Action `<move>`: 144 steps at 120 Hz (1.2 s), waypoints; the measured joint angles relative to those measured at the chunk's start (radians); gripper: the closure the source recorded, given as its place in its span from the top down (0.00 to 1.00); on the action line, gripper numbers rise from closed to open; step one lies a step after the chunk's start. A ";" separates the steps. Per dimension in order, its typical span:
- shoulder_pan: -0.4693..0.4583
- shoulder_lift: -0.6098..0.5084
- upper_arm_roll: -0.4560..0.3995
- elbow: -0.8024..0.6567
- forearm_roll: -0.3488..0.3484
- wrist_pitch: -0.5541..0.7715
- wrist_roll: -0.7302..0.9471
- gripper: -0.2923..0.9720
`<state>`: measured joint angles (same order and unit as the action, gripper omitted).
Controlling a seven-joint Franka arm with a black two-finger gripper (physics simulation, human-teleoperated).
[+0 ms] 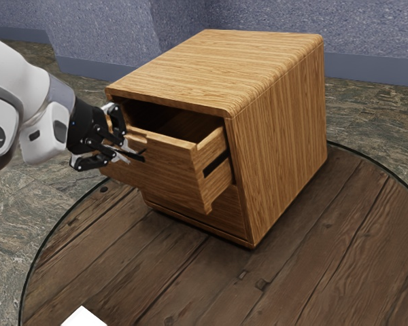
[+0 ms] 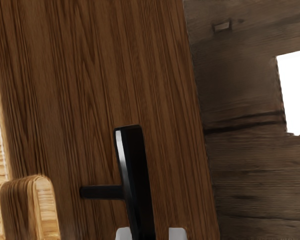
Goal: Pull the drawer handle with one arm to open the drawer
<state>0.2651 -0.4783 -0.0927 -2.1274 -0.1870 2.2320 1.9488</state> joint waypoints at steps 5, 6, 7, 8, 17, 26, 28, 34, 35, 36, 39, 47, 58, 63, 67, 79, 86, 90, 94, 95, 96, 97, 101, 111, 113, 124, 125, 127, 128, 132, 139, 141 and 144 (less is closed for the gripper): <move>-0.001 -0.002 0.003 -0.008 -0.001 0.002 -0.002 0.15; -0.002 -0.002 0.005 -0.009 -0.002 0.003 -0.002 0.15; -0.002 -0.002 0.007 -0.011 -0.002 0.003 -0.002 0.15; -0.002 -0.003 0.008 -0.012 -0.002 0.003 -0.003 0.15; -0.003 -0.018 0.014 -0.028 -0.003 0.003 -0.006 0.16; -0.001 -0.054 0.020 -0.054 -0.002 0.001 -0.011 0.17; -0.001 -0.064 0.022 -0.062 -0.001 0.000 -0.012 0.17; -0.003 -0.096 0.027 -0.081 0.001 -0.005 -0.016 0.17; -0.003 -0.100 0.028 -0.084 0.002 -0.006 -0.017 0.17; -0.003 -0.104 0.028 -0.086 0.002 -0.008 -0.018 0.17; -0.002 -0.117 0.029 -0.096 0.005 -0.011 -0.021 0.17; -0.002 -0.139 0.030 -0.113 0.005 -0.014 -0.026 0.17; 0.000 -0.166 0.031 -0.135 0.004 -0.014 -0.029 0.15; 0.000 -0.182 0.031 -0.148 0.004 -0.015 -0.031 0.15; 0.001 -0.194 0.031 -0.160 0.004 -0.015 -0.032 0.15; 0.000 -0.231 0.033 -0.193 0.003 -0.015 -0.034 0.15; 0.001 -0.255 0.035 -0.207 0.003 -0.020 -0.036 0.15; 0.001 -0.268 0.036 -0.213 0.003 -0.024 -0.037 0.16; 0.001 -0.280 0.037 -0.220 0.004 -0.028 -0.038 0.16; 0.001 -0.283 0.037 -0.222 0.004 -0.029 -0.039 0.16; 0.001 -0.286 0.037 -0.224 0.004 -0.030 -0.039 0.16; 0.001 -0.289 0.037 -0.226 0.004 -0.031 -0.039 0.16; 0.001 -0.299 0.037 -0.230 0.004 -0.035 -0.041 0.16; 0.001 -0.328 0.037 -0.247 0.005 -0.046 -0.044 0.16; 0.001 -0.334 0.037 -0.250 0.005 -0.048 -0.044 0.16; 0.001 -0.367 0.039 -0.267 0.006 -0.058 -0.047 0.16; 0.001 -0.368 0.039 -0.268 0.006 -0.059 -0.047 0.16; 0.000 -0.372 0.039 -0.269 0.006 -0.061 -0.048 0.16; 0.000 -0.374 0.039 -0.270 0.007 -0.062 -0.048 0.16; 0.000 -0.381 0.039 -0.272 0.007 -0.066 -0.049 0.16; 0.000 -0.394 0.039 -0.277 0.008 -0.072 -0.051 0.16; 0.000 -0.397 0.040 -0.278 0.008 -0.074 -0.051 0.16; 0.000 -0.399 0.043 -0.279 0.008 -0.076 -0.052 0.16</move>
<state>0.2653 -0.8770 -0.0500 -2.4062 -0.1791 2.1561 1.8967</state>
